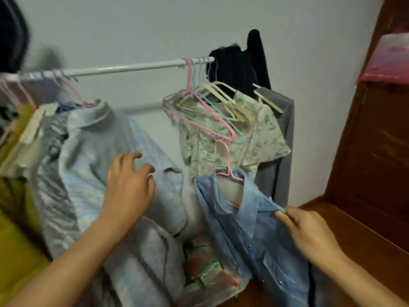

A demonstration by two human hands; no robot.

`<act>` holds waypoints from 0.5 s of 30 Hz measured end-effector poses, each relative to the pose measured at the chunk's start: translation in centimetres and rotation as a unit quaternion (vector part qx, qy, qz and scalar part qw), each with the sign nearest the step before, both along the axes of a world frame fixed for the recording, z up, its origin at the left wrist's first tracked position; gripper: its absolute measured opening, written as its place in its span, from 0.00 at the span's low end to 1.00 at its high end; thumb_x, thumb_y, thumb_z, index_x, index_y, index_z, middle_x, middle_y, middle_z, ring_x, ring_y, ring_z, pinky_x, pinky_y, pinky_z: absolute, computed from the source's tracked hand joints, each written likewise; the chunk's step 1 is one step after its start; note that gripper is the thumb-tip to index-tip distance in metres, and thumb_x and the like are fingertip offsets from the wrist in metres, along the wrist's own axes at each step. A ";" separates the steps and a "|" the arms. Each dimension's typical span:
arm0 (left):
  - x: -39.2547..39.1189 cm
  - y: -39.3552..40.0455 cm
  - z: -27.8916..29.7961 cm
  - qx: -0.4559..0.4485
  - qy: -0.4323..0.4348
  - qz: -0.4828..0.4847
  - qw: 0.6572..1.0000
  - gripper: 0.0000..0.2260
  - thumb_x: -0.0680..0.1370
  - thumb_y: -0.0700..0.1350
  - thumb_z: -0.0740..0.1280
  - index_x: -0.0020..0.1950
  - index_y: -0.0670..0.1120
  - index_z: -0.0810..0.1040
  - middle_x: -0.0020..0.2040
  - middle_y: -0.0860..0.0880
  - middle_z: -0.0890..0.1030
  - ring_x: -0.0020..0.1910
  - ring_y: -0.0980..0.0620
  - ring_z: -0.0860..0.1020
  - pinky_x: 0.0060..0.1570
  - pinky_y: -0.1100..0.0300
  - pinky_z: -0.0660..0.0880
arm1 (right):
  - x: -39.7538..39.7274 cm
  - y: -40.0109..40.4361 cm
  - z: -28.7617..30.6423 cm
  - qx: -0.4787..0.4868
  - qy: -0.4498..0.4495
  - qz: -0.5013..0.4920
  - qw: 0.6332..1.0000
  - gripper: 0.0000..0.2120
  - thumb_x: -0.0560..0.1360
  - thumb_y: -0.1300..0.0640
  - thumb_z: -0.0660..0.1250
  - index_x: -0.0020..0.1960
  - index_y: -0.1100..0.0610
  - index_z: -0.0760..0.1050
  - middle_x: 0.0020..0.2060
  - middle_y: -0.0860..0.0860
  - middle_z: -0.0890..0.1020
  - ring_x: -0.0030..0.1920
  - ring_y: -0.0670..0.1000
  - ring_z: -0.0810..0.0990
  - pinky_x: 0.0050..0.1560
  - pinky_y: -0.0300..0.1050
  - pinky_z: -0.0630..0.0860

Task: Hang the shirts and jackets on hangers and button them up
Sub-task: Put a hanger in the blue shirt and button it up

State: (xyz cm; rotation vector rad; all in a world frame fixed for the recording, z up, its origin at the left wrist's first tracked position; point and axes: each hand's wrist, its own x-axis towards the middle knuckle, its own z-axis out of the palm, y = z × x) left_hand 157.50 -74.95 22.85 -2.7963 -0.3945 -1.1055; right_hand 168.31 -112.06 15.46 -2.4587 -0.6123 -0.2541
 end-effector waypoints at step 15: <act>-7.8 11.8 6.5 -0.082 -0.003 0.182 0.980 0.16 0.82 0.59 0.59 0.56 0.53 0.83 0.63 0.48 0.74 0.65 0.42 0.67 0.63 0.43 0.66 | 3.9 30.1 20.5 0.111 -0.132 0.028 0.985 0.13 0.82 0.52 0.61 0.55 0.59 0.80 0.53 0.65 0.82 0.55 0.67 0.79 0.48 0.54 0.73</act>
